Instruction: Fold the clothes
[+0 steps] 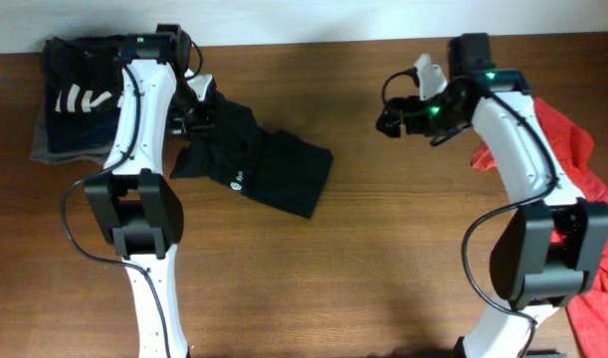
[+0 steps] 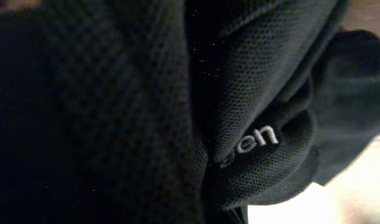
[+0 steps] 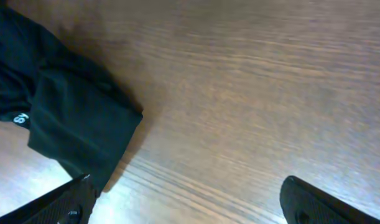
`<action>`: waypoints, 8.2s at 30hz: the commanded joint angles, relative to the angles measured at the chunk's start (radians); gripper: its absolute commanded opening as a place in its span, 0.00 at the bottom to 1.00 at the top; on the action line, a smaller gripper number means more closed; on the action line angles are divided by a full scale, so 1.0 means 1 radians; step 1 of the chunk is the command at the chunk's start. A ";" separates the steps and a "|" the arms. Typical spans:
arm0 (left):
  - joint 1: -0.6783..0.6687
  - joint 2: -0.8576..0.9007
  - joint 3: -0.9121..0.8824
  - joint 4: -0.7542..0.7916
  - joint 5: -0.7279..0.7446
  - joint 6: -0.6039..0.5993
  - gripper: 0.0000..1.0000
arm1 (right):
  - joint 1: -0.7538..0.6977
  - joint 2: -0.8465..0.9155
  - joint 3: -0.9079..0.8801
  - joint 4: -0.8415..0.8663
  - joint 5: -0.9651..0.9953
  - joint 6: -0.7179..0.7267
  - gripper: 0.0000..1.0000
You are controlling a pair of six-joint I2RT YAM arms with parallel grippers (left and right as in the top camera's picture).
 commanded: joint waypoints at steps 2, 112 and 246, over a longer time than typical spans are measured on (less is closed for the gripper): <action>-0.071 0.000 0.058 -0.046 -0.016 -0.037 0.01 | 0.058 0.073 -0.005 0.023 0.037 0.051 0.99; -0.052 -0.082 0.159 0.031 -0.225 -0.304 0.99 | 0.156 0.273 0.101 0.217 -0.403 0.156 0.05; 0.102 0.223 0.448 0.468 0.216 0.305 0.00 | -0.027 0.133 0.163 -0.351 -0.016 0.084 0.99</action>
